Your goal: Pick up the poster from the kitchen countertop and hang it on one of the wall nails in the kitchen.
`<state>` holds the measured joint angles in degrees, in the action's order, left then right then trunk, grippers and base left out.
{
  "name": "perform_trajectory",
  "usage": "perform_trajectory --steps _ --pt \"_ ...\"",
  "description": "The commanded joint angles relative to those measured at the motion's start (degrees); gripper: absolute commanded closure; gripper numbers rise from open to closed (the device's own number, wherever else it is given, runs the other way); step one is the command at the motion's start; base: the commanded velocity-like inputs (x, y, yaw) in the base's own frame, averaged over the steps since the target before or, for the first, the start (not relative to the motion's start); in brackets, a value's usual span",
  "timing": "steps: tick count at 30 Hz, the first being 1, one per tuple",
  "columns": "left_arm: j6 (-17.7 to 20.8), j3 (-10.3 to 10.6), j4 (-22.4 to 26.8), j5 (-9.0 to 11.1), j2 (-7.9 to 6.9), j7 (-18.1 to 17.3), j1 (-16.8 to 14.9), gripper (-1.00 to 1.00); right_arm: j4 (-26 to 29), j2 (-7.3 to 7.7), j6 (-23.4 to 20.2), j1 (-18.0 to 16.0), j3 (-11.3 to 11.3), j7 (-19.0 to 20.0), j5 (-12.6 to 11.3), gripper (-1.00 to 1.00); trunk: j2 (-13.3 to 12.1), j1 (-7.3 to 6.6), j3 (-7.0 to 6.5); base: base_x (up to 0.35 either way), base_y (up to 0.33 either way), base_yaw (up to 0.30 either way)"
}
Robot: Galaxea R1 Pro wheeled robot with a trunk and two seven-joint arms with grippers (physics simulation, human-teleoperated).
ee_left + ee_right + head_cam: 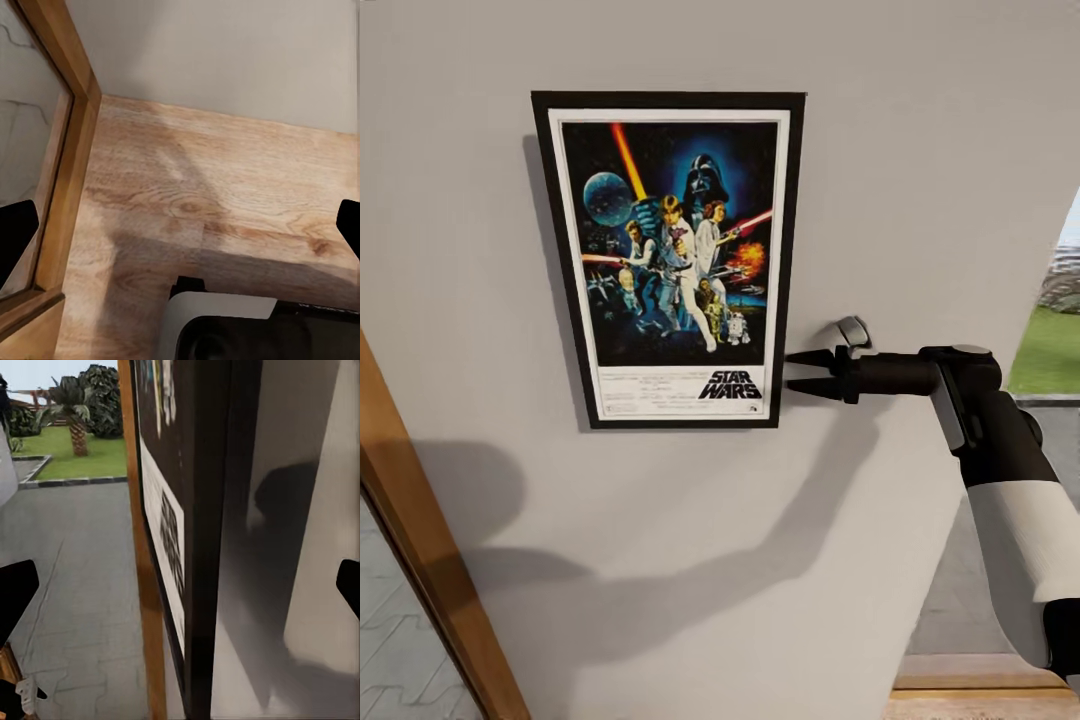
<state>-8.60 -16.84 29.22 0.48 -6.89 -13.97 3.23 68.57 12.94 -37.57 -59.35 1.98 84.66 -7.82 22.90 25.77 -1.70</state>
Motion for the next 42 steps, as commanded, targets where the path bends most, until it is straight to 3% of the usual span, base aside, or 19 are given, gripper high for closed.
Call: perform_trajectory --steps 1,23,24,29,33,35,38,42 --pt "0.0 -0.3 0.0 0.0 0.04 -0.4 0.0 -1.00 0.0 0.06 -0.6 0.0 0.1 0.0 -0.4 -1.00 0.0 0.02 0.01 -0.013 -0.035 0.000" --pt "0.0 -0.3 0.0 0.0 0.04 -0.4 0.0 -1.00 0.0 0.06 -0.5 0.4 0.2 0.3 -0.4 -1.00 0.0 0.02 0.01 -0.137 -0.004 0.000" --pt "0.0 -0.3 0.0 0.0 0.04 -0.4 0.0 -1.00 0.1 0.06 0.2 4.4 0.2 0.3 -0.4 -1.00 0.0 0.02 0.01 -0.222 0.000 0.000" --pt "0.0 -0.4 0.0 0.0 0.04 -0.4 0.0 -1.00 0.3 0.06 7.4 11.9 0.1 0.3 -1.3 -1.00 0.0 0.02 0.01 -0.199 0.000 0.000" --pt "0.0 -0.4 0.0 0.0 0.04 -0.4 0.0 -1.00 0.3 0.06 14.9 21.0 0.1 0.4 -3.4 -1.00 0.0 0.02 0.01 -0.045 0.000 0.000" --pt "0.0 -0.4 0.0 0.0 0.04 -0.4 0.0 -1.00 0.4 0.06 17.2 23.9 0.1 0.4 -3.8 -1.00 0.0 0.02 0.01 -0.017 0.000 0.000" --pt "0.0 -0.4 0.0 0.0 0.04 -0.4 0.0 -1.00 0.4 0.06 22.9 30.9 0.1 0.5 -4.0 -1.00 0.0 0.02 0.01 -0.007 0.000 0.000" --pt "0.0 -0.4 0.0 0.0 0.04 -0.4 0.0 -1.00 -0.1 0.12 26.4 37.2 0.1 0.4 -4.0 -1.00 0.0 0.02 0.01 -0.003 0.000 0.000"
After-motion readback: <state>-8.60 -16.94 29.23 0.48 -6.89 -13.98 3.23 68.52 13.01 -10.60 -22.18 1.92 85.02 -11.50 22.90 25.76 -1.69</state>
